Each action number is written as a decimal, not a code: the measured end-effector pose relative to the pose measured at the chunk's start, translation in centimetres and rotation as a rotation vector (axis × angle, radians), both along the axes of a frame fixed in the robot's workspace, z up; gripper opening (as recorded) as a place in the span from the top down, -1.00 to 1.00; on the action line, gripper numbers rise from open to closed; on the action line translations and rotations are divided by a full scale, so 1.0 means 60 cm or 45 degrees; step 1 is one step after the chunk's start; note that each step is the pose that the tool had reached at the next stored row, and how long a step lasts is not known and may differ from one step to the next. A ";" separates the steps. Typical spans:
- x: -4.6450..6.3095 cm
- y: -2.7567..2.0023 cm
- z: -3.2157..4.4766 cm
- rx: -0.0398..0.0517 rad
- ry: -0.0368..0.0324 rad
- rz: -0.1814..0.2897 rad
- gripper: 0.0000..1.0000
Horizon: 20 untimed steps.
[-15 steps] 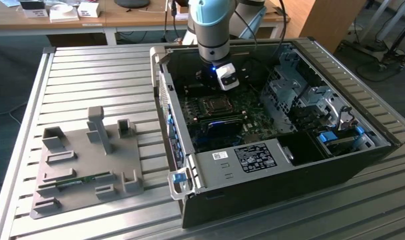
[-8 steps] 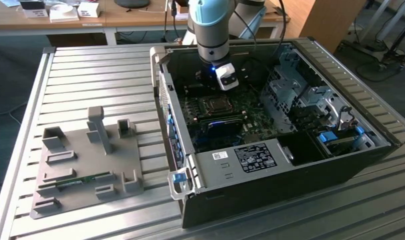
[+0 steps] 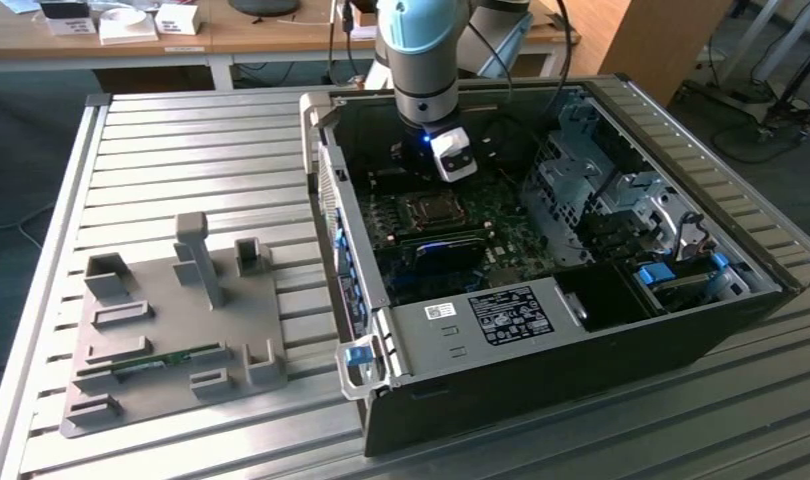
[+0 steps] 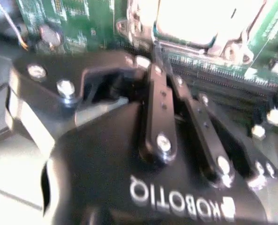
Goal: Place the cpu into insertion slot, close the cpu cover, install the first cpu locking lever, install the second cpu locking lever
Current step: 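Install the first cpu locking lever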
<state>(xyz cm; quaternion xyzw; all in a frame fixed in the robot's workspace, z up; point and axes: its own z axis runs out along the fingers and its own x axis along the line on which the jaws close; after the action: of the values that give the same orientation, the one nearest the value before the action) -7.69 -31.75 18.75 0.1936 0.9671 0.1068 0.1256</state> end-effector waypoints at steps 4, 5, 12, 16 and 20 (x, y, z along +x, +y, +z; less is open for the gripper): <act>0.000 -0.0002 0.000 -0.001 0.0006 0.000 0.79; 0.000 -0.0002 0.000 -0.001 0.0006 0.000 0.79; 0.000 -0.0003 0.006 0.000 0.0007 0.000 0.79; 0.000 -0.0002 0.014 0.000 0.0006 0.000 0.79; 0.000 -0.0002 0.022 0.000 0.0007 0.000 0.79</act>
<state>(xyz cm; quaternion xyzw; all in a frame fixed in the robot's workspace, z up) -7.70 -31.76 20.09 0.1936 0.9672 0.1067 0.1253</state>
